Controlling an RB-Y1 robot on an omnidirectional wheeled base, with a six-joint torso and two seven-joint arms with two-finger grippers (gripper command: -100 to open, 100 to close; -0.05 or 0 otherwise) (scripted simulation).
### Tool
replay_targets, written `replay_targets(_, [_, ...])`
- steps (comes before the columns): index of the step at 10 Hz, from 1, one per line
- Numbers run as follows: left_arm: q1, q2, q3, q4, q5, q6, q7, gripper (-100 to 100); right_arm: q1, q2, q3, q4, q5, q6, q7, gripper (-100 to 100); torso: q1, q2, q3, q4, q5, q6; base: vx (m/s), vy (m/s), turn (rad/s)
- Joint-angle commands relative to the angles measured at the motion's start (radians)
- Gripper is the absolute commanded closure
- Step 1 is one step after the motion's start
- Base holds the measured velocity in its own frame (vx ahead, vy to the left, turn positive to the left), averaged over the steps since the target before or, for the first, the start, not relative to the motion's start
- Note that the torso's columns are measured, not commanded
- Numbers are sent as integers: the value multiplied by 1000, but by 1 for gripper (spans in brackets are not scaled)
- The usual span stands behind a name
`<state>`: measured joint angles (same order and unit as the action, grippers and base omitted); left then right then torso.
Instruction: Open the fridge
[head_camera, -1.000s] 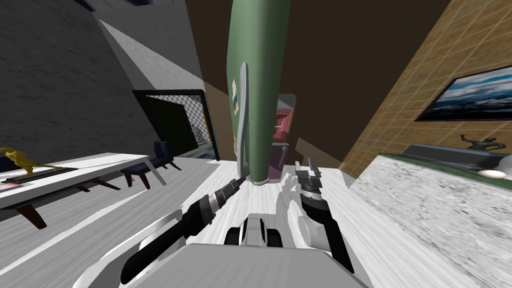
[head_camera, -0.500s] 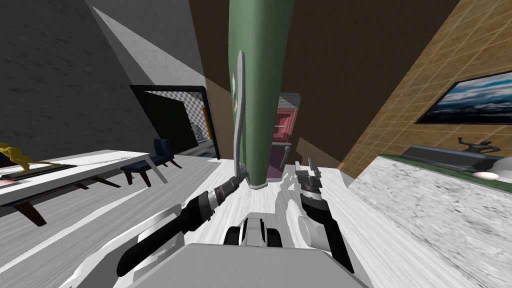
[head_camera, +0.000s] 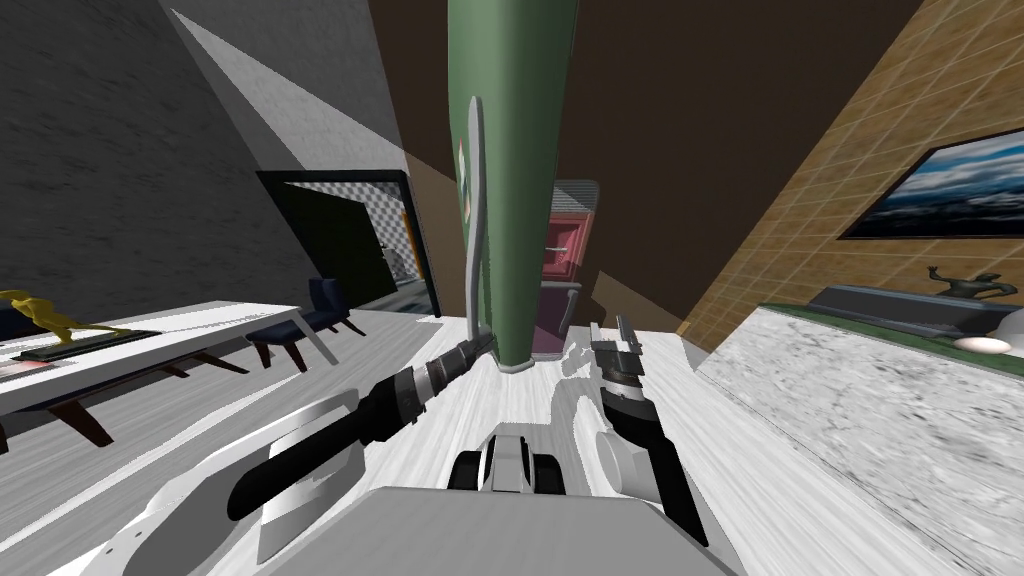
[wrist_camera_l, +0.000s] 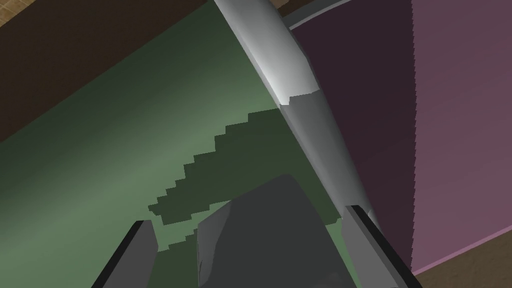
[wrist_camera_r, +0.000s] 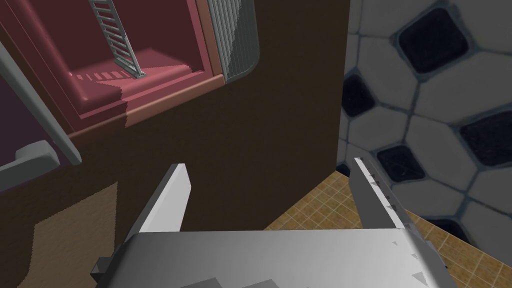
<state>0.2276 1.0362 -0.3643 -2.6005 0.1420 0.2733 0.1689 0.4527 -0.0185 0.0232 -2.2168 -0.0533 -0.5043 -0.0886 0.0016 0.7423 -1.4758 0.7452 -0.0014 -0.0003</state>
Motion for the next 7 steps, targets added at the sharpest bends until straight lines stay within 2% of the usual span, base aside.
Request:
replay_targets(1, [-5,12,10,-6,12,15,11,-100,0,0,0,0,0,0,0,0,-2,0,0,2,-1,0,0,0,0])
replay_targets(2, [-4,13,11,-4,13,19,13,0,0,0,0,0,0,0,0,0,-4,0,1,-2,-1,1,0,0,0])
replay_targets(7, [-2,13,10,0,14,21,15,0,0,0,0,0,0,0,0,0,-2,-3,1,-6,1,0,0,0,0])
